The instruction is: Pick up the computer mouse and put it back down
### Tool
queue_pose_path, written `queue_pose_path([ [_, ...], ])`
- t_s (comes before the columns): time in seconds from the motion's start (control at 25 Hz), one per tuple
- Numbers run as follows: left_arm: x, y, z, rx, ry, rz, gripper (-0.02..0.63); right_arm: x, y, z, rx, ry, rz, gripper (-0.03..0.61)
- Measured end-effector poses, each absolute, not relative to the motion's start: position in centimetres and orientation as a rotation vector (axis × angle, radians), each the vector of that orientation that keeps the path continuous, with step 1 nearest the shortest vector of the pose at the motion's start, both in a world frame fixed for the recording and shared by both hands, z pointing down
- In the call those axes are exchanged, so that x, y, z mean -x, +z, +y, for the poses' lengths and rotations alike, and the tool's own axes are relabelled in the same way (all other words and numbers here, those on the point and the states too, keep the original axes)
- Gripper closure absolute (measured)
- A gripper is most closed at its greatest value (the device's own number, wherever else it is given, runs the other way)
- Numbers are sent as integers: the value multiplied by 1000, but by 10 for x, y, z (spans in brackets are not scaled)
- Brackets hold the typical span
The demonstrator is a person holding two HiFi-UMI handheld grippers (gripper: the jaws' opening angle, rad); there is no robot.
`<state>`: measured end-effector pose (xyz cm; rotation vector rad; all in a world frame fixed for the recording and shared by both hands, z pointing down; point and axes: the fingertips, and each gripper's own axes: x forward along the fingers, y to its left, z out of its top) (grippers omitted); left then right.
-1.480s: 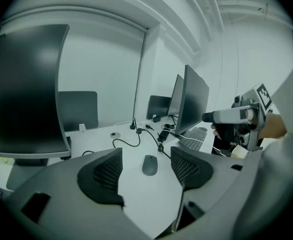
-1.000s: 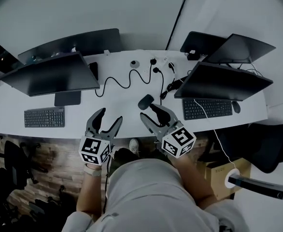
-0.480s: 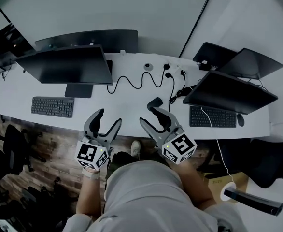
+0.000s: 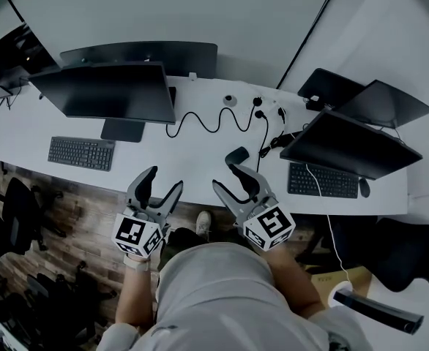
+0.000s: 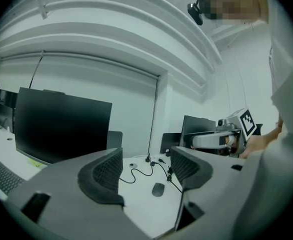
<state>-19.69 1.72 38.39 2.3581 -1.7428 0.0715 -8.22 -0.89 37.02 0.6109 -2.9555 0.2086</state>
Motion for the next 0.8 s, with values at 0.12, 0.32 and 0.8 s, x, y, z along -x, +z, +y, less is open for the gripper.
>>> queue_pose_path([
  [0.12, 194, 386, 17, -2355, 74, -1730, 318, 78, 370, -8, -620, 210, -2955, 382],
  [0.32, 187, 389, 13, -2368, 87, -1699, 318, 71, 375, -9, -649, 240, -2942, 382],
  [0.8, 173, 403, -6, -2377, 118, -1636, 318, 57, 384, -22, -699, 274, -2914, 382],
])
